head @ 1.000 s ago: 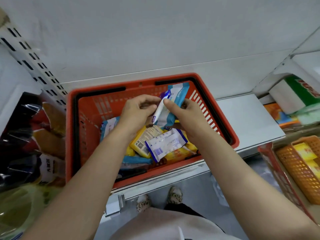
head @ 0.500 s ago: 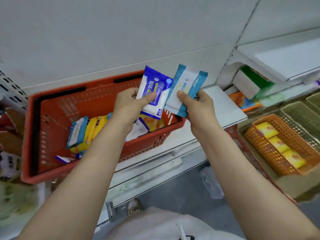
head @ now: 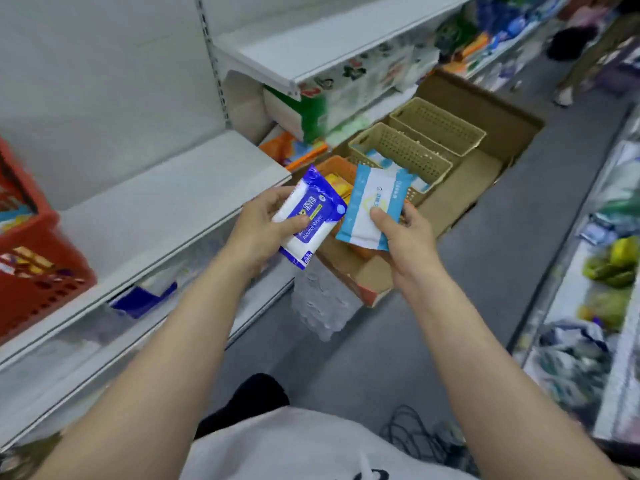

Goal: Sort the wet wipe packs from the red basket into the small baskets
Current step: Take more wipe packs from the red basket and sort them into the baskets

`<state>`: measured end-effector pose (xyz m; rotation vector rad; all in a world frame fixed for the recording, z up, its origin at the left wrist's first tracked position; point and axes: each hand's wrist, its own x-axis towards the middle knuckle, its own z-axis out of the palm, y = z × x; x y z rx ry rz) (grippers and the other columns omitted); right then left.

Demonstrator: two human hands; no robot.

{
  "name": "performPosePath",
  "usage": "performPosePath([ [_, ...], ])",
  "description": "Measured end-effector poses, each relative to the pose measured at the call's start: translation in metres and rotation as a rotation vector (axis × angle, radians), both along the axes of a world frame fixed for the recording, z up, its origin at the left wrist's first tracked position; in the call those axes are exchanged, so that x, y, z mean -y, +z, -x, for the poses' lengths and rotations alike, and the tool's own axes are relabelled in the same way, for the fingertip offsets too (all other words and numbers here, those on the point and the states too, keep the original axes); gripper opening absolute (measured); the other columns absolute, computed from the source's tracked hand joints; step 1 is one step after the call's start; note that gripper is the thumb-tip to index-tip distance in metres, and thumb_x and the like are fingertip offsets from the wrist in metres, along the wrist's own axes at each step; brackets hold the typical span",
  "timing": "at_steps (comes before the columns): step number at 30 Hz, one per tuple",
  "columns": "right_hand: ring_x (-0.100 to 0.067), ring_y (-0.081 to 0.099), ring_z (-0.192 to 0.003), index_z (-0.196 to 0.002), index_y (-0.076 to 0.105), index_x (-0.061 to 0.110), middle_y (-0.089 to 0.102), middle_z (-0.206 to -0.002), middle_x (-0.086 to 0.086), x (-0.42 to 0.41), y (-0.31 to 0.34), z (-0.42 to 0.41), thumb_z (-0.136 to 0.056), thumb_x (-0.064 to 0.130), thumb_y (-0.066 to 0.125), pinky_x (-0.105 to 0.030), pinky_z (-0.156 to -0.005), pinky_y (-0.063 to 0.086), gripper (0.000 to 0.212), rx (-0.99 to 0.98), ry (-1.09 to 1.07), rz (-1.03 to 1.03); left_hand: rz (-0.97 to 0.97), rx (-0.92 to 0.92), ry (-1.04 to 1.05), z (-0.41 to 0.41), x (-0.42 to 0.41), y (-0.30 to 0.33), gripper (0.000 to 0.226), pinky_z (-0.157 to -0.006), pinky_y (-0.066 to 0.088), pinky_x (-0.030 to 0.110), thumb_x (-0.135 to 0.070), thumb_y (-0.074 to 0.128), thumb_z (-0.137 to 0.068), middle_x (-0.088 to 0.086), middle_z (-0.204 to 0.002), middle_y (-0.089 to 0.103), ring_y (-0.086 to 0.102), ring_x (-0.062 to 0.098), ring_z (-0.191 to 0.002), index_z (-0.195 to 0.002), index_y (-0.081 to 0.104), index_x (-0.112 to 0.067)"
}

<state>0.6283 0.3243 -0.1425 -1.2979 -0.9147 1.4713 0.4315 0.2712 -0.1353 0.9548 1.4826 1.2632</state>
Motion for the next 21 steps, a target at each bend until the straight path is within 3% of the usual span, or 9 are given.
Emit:
performPosePath([
  [3,-0.027,0.069,-0.103,-0.124,0.059,0.003,0.070,-0.117,-0.012,-0.022,-0.009,-0.047,-0.092,0.004,0.065,-0.041,-0.088,0.058,0.033,-0.015,-0.054,0.027,0.036,-0.035,-0.086,-0.043,-0.030,-0.005,0.042,-0.064,0.056,0.022,0.001,0.072,-0.083,0.001,-0.102,0.074,0.071,0.008,-0.079,-0.121,0.063,-0.013],
  [7,-0.028,0.070,-0.104,-0.122,0.058,0.002,0.071,-0.116,-0.012,-0.064,-0.025,-0.090,-0.090,0.007,0.068,-0.046,-0.091,0.056,0.034,-0.004,-0.094,0.081,0.093,-0.093,-0.110,-0.079,-0.086,-0.017,0.048,-0.074,0.059,0.036,-0.007,0.075,-0.083,0.007,-0.108,0.072,0.072,0.019,-0.087,-0.128,0.060,-0.015],
  [10,-0.025,0.072,-0.096,-0.119,0.057,0.001,0.072,-0.112,-0.012,-0.109,-0.037,-0.120,-0.089,0.009,0.071,-0.044,-0.086,0.059,0.034,0.041,-0.085,0.121,0.119,-0.096,-0.094,-0.104,-0.138,-0.040,0.041,-0.064,0.057,0.027,-0.011,0.073,-0.086,0.005,-0.101,0.073,0.070,0.013,-0.075,-0.125,0.061,-0.013],
  [13,-0.018,0.073,-0.084,-0.114,0.056,0.005,0.073,-0.109,-0.011,-0.161,-0.041,-0.147,-0.088,0.010,0.072,-0.038,-0.078,0.061,0.031,0.110,-0.084,0.127,0.181,-0.070,-0.063,-0.135,-0.195,-0.062,0.037,-0.060,0.052,0.020,-0.013,0.070,-0.089,0.007,-0.105,0.071,0.068,0.011,-0.075,-0.123,0.058,-0.008],
  [17,-0.019,0.073,-0.086,-0.100,0.060,0.019,0.072,-0.102,-0.006,-0.228,-0.037,-0.183,-0.086,0.016,0.076,-0.043,-0.085,0.059,0.021,0.221,-0.037,0.137,0.256,0.006,0.032,-0.172,-0.254,-0.075,0.033,-0.053,0.052,0.017,-0.012,0.072,-0.087,0.003,-0.100,0.070,0.068,0.002,-0.066,-0.114,0.054,-0.008],
  [21,-0.019,0.071,-0.086,-0.100,0.067,0.019,0.073,-0.104,-0.008,-0.291,-0.037,-0.204,-0.086,0.016,0.075,-0.036,-0.082,0.058,0.017,0.255,0.020,0.112,0.297,0.024,0.117,-0.178,-0.293,-0.075,0.027,-0.049,0.051,0.016,-0.016,0.077,-0.083,0.001,-0.093,0.072,0.070,0.004,-0.064,-0.103,0.058,-0.017],
])
